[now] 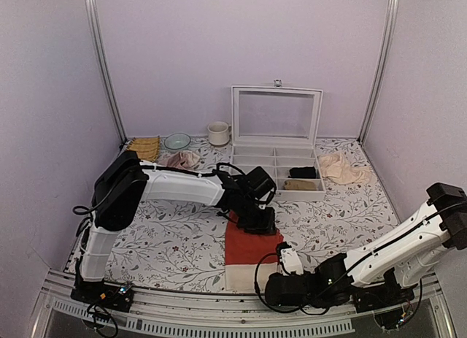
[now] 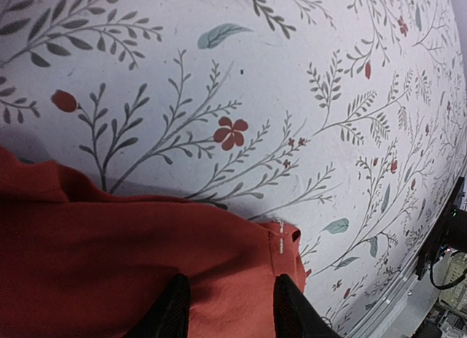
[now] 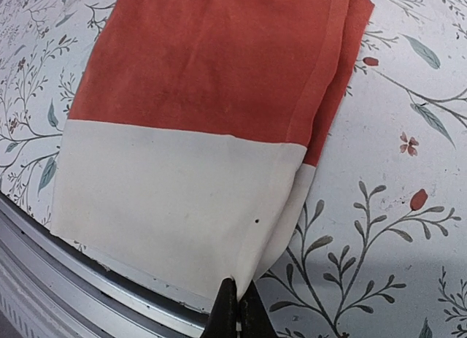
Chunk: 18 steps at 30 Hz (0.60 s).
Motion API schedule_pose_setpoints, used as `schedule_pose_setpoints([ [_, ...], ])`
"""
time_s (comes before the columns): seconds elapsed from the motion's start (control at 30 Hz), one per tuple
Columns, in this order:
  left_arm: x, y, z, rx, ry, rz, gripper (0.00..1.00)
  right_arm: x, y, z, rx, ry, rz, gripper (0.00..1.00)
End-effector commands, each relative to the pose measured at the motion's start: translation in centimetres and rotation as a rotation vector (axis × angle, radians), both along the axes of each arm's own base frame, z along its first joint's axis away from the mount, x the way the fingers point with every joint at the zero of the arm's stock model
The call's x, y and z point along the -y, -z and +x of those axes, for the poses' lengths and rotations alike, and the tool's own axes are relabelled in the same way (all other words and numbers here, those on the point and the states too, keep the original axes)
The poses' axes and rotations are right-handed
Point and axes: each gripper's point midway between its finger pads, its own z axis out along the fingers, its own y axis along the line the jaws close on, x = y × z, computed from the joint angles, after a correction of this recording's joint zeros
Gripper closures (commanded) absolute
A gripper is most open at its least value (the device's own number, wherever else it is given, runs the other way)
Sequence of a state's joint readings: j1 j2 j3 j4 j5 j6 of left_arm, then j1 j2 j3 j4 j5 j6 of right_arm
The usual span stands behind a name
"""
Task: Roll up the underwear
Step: Move the underwear to the center of the board.
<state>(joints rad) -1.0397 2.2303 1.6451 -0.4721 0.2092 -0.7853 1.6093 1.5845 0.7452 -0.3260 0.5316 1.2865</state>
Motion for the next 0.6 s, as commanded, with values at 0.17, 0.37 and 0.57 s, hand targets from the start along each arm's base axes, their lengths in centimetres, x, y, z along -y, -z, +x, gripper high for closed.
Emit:
schedule_pose_setpoints([
  [0.17, -2.6, -0.3, 2.5, 0.015, -0.081, -0.012, 0.6, 0.4, 0.7, 0.1, -0.033, -0.003, 0.014, 1.0],
  [0.37, -4.9, 0.5, 3.9, 0.003, -0.148, 0.005, 0.61, 0.3, 0.0, 1.1, -0.023, -0.036, 0.055, 1.0],
  [0.57, -7.7, 1.0, 3.9, 0.002, -0.192, 0.026, 0.64, -1.1, -1.1, 2.0, -0.009, -0.112, 0.099, 1.0],
])
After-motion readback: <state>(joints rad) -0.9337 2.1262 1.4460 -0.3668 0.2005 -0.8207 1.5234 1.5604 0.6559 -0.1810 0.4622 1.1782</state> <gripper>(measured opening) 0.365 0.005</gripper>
